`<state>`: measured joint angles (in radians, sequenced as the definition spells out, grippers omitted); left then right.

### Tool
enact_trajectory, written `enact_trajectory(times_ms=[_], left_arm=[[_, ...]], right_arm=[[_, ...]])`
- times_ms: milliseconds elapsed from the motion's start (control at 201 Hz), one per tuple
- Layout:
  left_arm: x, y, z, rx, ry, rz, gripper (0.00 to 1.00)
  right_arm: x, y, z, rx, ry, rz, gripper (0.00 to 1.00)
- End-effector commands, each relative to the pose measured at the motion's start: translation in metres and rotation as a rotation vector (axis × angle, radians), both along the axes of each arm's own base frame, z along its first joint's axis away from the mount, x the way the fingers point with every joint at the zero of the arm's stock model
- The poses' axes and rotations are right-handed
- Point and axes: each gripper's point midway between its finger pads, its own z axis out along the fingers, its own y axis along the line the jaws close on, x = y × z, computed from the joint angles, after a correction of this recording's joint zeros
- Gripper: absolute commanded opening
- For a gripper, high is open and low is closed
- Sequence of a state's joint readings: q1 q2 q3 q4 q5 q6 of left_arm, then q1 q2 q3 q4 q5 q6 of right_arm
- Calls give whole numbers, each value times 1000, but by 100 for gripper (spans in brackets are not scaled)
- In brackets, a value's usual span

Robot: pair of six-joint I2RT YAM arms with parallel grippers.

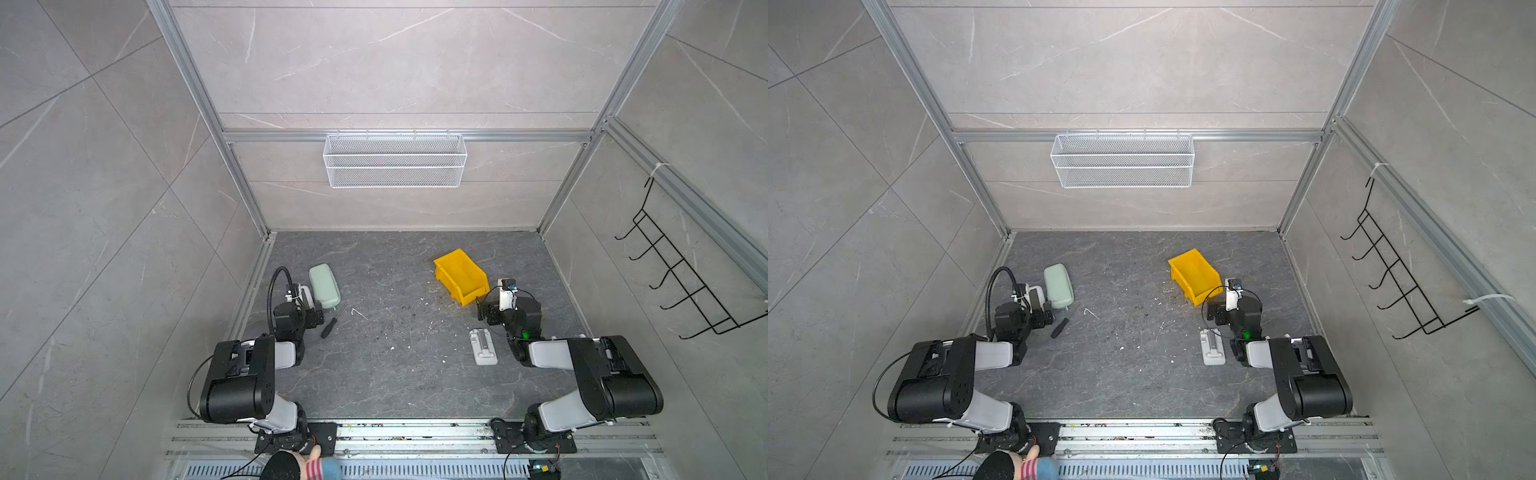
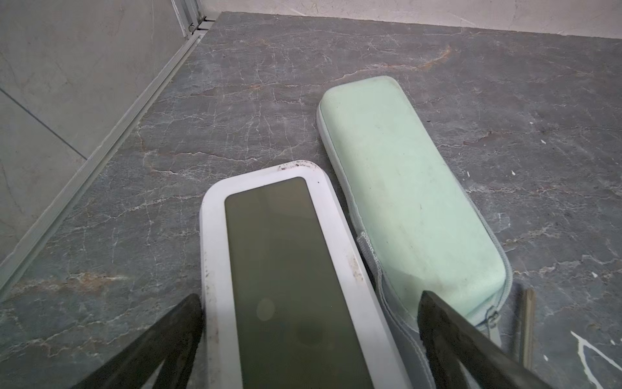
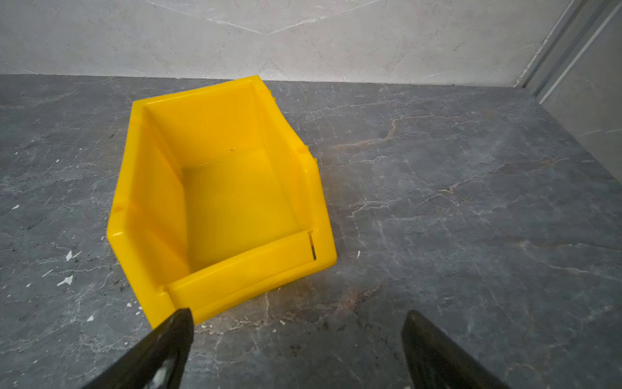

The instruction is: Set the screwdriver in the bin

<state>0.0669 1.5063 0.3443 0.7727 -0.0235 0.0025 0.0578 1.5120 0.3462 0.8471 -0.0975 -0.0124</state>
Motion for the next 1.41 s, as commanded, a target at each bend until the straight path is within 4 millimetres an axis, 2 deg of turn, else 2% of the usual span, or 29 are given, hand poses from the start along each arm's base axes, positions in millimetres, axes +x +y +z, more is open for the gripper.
enact_trajectory(times_ms=[0, 945, 1124, 1403], left_arm=[[14, -1, 23, -6, -85, -3, 100], [13, -2, 25, -1, -93, -9, 100], [13, -8, 41, 6, -80, -42, 100], [4, -29, 75, 12, -84, -151, 100]], right_arm=[[7, -1, 10, -8, -33, -3, 99], [7, -1, 10, -7, -34, -4, 99], [7, 3, 20, -7, -23, 24, 99], [-4, 5, 56, -12, -53, 39, 99]])
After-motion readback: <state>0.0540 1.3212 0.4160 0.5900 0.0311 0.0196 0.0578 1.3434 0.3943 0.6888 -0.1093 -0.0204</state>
